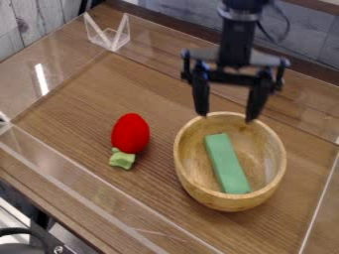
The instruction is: Remove the green stick from the brown bowl and put it on the table
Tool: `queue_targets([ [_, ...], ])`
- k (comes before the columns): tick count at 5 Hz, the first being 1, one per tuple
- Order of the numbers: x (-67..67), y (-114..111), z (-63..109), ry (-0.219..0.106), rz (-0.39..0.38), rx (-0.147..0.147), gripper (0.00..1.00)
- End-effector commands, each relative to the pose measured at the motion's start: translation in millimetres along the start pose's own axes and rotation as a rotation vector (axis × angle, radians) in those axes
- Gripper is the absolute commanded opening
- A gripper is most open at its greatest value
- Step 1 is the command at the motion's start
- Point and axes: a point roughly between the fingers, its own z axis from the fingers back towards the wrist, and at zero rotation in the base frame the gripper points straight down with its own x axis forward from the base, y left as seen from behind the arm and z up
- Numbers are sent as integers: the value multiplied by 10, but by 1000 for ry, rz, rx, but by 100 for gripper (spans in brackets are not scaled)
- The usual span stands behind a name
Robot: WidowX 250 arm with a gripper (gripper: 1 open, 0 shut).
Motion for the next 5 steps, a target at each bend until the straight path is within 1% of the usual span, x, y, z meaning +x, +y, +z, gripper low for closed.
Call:
queue_targets([
  [1, -29, -77, -133, -41, 50, -44, 100],
  [2, 55, -130, -191, -55, 103, -60, 100],
  [3, 157, -150, -179, -69, 153, -65, 100],
  [4, 240, -62, -262, -76, 174, -64, 100],
  [5, 301, 23, -345, -83, 191, -60, 0],
])
